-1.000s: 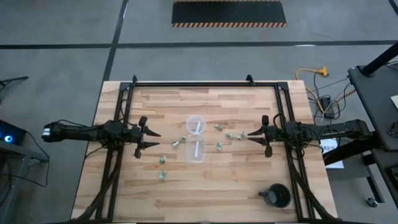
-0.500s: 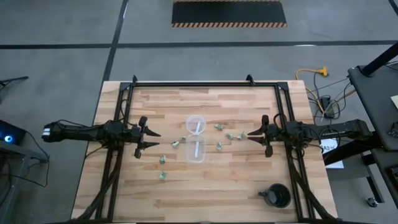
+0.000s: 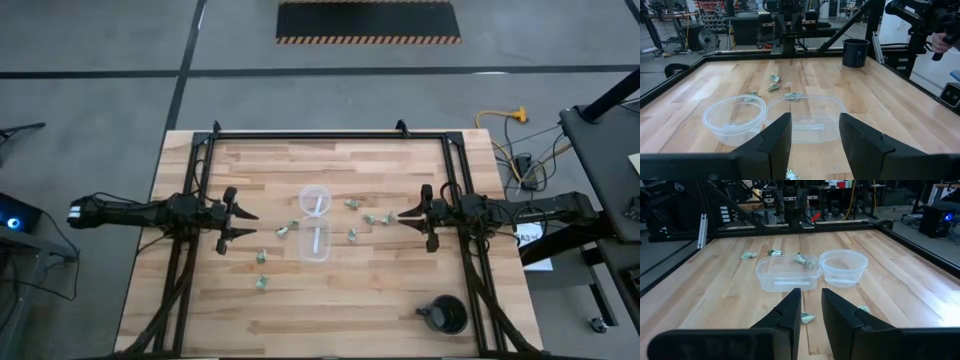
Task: Pick and place items into bin
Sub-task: Put the stevia packet into the circular transparent bin
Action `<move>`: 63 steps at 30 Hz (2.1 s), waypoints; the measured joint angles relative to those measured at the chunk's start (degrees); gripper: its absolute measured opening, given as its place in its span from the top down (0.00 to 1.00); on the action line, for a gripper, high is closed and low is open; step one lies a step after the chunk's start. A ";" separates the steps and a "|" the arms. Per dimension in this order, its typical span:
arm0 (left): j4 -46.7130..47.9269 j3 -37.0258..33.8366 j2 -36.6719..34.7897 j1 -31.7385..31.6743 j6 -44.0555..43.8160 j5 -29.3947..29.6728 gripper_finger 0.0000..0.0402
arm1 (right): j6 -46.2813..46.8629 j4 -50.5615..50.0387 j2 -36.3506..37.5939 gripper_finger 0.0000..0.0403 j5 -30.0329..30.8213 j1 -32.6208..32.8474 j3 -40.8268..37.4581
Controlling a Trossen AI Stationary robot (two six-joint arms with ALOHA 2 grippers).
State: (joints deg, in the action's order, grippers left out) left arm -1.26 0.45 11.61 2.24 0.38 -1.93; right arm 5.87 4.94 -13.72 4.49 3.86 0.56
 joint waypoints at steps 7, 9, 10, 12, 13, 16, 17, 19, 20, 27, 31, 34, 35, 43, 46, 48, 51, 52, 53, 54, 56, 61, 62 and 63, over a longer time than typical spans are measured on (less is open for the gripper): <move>0.00 0.01 0.00 -0.01 0.00 0.00 0.63 | -3.28 0.39 0.09 0.83 0.39 -0.02 0.00; 0.02 0.02 -0.01 -0.02 0.02 0.00 0.63 | -5.27 0.77 0.22 0.83 2.50 -0.02 0.00; 0.02 0.02 0.00 0.00 0.02 0.00 0.63 | -5.82 1.14 0.18 0.83 4.55 -0.02 0.00; 0.00 0.02 0.00 -0.02 0.00 0.00 0.63 | -7.46 2.20 0.19 0.83 8.04 -0.02 0.00; 0.00 0.01 -0.02 -0.02 0.00 -0.01 0.63 | -8.72 2.74 0.18 0.83 9.55 -0.02 0.18; 0.01 0.02 0.00 -0.02 0.02 0.00 0.63 | -12.41 2.10 -0.21 0.83 13.85 -0.72 3.57; 0.01 0.01 -0.01 -0.02 0.01 0.00 0.63 | -12.90 1.16 -0.36 0.83 14.49 -1.12 5.50; 0.01 0.01 -0.02 0.00 0.02 -0.01 0.63 | -12.24 -2.84 -0.83 0.83 15.05 -1.83 10.45; 0.00 0.02 0.00 -0.02 0.02 0.00 0.63 | -10.74 -5.75 -1.29 0.83 15.17 -2.11 13.08; 0.01 0.02 0.00 -0.02 0.00 0.00 0.63 | 6.99 -34.60 -7.78 0.83 15.17 -2.58 28.07; 0.00 0.02 -0.02 -0.01 0.02 -0.01 0.63 | 8.33 -36.62 -11.11 0.83 15.28 -2.54 31.05; -0.01 0.01 -0.02 -0.02 0.01 0.00 0.63 | 5.05 -35.67 -12.99 0.83 15.21 -2.51 32.53; -0.02 0.02 -0.02 -0.02 0.00 0.00 0.63 | 4.31 -35.82 -13.64 0.83 15.19 -2.51 32.72; -0.09 0.02 0.00 -0.02 0.00 0.00 0.63 | 2.89 -36.43 -19.73 0.83 14.99 -2.51 32.52; -0.10 0.02 0.00 -0.01 0.01 0.00 0.63 | 2.86 -36.81 -22.37 0.83 14.97 -2.51 32.39; -0.11 0.00 0.00 0.00 0.00 0.00 0.63 | 2.75 -36.66 -23.92 0.83 14.97 -2.51 32.39; -0.13 0.02 0.00 -0.01 0.02 0.00 0.63 | 2.78 -36.71 -26.02 0.83 14.55 -2.51 32.39; -0.17 0.02 0.00 -0.02 0.00 0.00 0.63 | 3.05 -36.72 -26.60 0.83 13.78 -2.51 32.39; -0.17 0.02 0.00 -0.01 0.00 0.00 0.63 | 3.36 -36.82 -27.19 0.83 12.92 -2.51 32.39; -0.17 0.01 0.00 -0.01 0.01 0.00 0.63 | 3.43 -36.95 -27.82 0.83 11.85 -2.51 32.39; -0.20 0.01 0.00 -0.02 0.01 0.00 0.63 | 3.43 -36.95 -28.97 0.83 9.45 -2.51 32.39; -0.22 0.02 0.00 -0.02 0.01 0.00 0.63 | 3.42 -36.92 -31.71 0.83 8.50 -2.56 32.39; -0.24 0.01 0.00 -0.01 0.01 0.00 0.63 | 3.40 -36.90 -32.18 0.83 8.50 -2.57 32.39; -0.24 0.02 0.00 -0.02 0.00 0.00 0.63 | 3.39 -36.90 -32.67 0.83 8.50 -2.56 32.39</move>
State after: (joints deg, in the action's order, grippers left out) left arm -1.50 0.47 11.62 2.22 0.38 -1.93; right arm 9.26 -31.97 -46.38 12.99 1.30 32.95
